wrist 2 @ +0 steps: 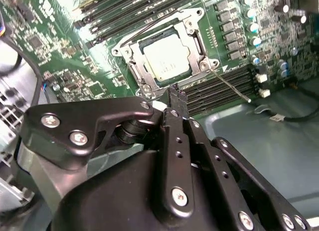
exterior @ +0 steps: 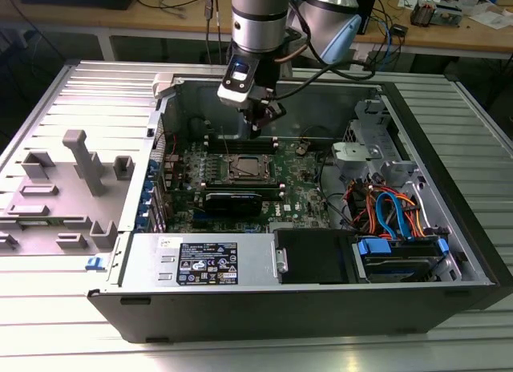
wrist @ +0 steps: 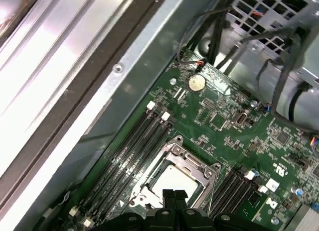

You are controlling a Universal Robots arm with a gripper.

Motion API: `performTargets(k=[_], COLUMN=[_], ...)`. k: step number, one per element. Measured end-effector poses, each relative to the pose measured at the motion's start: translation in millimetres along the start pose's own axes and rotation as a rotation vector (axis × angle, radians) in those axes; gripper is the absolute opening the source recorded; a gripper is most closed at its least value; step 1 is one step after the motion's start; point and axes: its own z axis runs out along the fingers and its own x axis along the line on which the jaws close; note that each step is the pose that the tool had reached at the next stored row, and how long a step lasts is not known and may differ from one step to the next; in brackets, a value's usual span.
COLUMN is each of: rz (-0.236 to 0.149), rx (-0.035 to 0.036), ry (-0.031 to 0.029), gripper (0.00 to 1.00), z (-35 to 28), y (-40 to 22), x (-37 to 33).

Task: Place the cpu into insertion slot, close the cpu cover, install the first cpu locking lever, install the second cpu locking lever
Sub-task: 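Install the first cpu locking lever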

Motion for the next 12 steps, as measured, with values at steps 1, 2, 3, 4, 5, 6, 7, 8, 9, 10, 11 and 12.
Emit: performTargets(k=[1, 2, 3, 4, 5, 6, 7, 8, 9, 10, 11, 12], rz=[-0.022, -0.039, -0.056, -0.068, -0.083, -0.096, -0.111, -0.126, -0.138, -0.164, -0.175, -0.184], rx=[-0.0001, -0.0005, -0.0007, -0.0007, -0.0009, -0.0011, -0.0013, -0.0016, -0.0017, -0.0021, -0.0022, -0.0022], ry=[0.0003, 0.0005, 0.0008, 0.0009, 0.0011, 0.0013, 0.0016, 0.0018, 0.002, 0.0023, 0.0025, 0.0025], gripper=[0.11, 0.11, 0.11, 0.11, 0.11, 0.11, 0.11, 0.11, 0.11, 0.11, 0.11, 0.11], z=[-0.1, 0.0, 0.0, 0.0, 0.0, 0.0, 0.0, 0.0, 0.0, 0.1, 0.1, 0.0], y=[0.1, 0.1, 0.2, 0.2, 0.3, 0.3, 0.3, 0.4, 0.4, 0.4, 0.4, 0.4], x=[0.1, 0.2, 0.2, 0.3, 0.4, 0.5, 0.5, 0.5, 0.5, 0.6, 0.6, 0.6])
